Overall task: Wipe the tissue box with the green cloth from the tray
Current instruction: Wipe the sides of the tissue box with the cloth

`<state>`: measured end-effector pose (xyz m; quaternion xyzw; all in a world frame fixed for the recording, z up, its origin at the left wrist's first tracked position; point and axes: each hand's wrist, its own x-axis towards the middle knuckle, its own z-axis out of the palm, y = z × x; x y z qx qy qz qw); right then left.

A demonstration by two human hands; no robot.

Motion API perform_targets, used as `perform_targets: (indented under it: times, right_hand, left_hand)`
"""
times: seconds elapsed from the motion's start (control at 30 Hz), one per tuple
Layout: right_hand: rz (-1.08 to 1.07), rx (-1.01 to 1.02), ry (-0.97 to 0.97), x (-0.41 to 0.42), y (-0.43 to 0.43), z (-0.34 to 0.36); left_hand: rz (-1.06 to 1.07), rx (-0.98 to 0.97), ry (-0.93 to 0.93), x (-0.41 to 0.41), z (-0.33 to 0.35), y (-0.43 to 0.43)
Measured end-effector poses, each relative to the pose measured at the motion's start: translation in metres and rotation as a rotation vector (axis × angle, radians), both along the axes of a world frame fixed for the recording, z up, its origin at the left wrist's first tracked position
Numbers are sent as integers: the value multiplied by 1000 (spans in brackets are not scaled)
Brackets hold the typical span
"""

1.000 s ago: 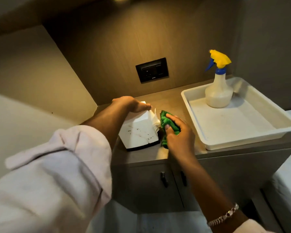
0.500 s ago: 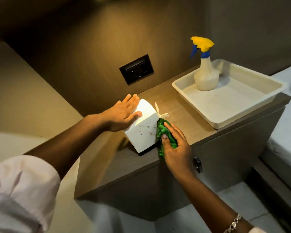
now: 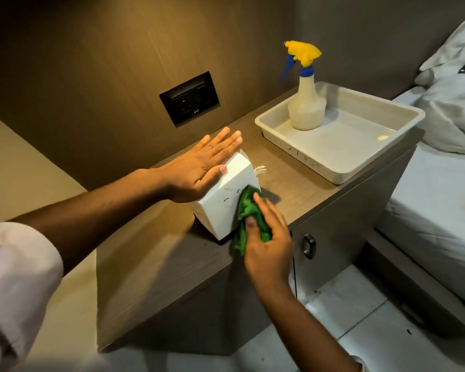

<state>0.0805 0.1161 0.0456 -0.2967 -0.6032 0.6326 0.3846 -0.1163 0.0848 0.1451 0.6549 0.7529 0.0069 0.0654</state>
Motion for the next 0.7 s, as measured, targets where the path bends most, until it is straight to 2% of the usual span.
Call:
perform_targets:
  times: [0.13,0.27,0.37,0.57,0.7]
  right_hand:
    - [-41,-59,-31,-21,11,18]
    - [-13,145,-37,-14,-39,9]
    - [61,210,-45,-3,-47,-5]
    - [-141,92,-11,-28,-13,5]
    - [-112,200,-19,-28,-45,3]
  left_hand:
    - [26,37,-33,3,-2,-1]
    - [31,28,-34,6,1,-2]
    - [37,26,-34,7,2,-2]
    - [46,33,-33,9,3,-2]
    - [42,36,-32,8,2,-3]
